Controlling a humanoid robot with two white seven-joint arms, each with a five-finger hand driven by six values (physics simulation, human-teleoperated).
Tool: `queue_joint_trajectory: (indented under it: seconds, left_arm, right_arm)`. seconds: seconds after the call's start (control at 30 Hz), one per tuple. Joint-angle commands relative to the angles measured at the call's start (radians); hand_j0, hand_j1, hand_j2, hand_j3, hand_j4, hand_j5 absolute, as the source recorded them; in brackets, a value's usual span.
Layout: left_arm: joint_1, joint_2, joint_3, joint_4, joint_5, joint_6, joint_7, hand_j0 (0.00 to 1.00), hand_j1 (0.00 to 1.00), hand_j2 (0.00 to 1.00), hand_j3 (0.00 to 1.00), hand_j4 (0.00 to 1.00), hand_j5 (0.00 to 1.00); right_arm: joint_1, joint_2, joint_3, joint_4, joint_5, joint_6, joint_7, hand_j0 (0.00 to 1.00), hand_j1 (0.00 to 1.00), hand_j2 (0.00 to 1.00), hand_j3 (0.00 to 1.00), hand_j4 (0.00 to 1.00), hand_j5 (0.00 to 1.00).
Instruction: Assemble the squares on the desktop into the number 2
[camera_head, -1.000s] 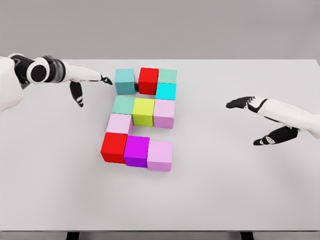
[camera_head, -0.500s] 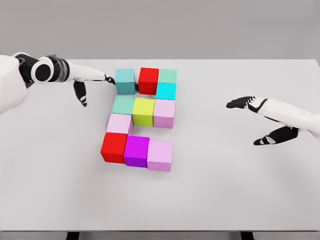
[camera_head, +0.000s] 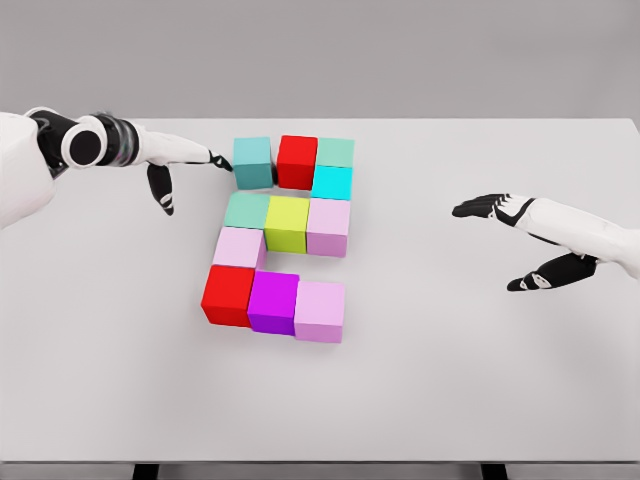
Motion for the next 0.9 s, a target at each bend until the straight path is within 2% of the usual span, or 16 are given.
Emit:
queue_joint_trajectory:
  seconds: [0.0,0.87]
  left_arm:
    - [0.0,0.003,0.002,-0.003,0.001,0.0,0.0,1.0,1.0,1.0,1.0,1.0,1.0]
    - [-0.008,-0.02,0.005,0.035,-0.003,0.003,0.0,1.0,1.0,1.0,1.0,1.0,1.0]
  right_arm:
    - [0.0,-0.001,0.001,-0.007,-0.008,0.003,0.0,1.0,1.0,1.0,1.0,1.0,1.0]
    - [0.005,-0.001,0.001,-0.007,-0.008,0.003,0.0,1.0,1.0,1.0,1.0,1.0,1.0]
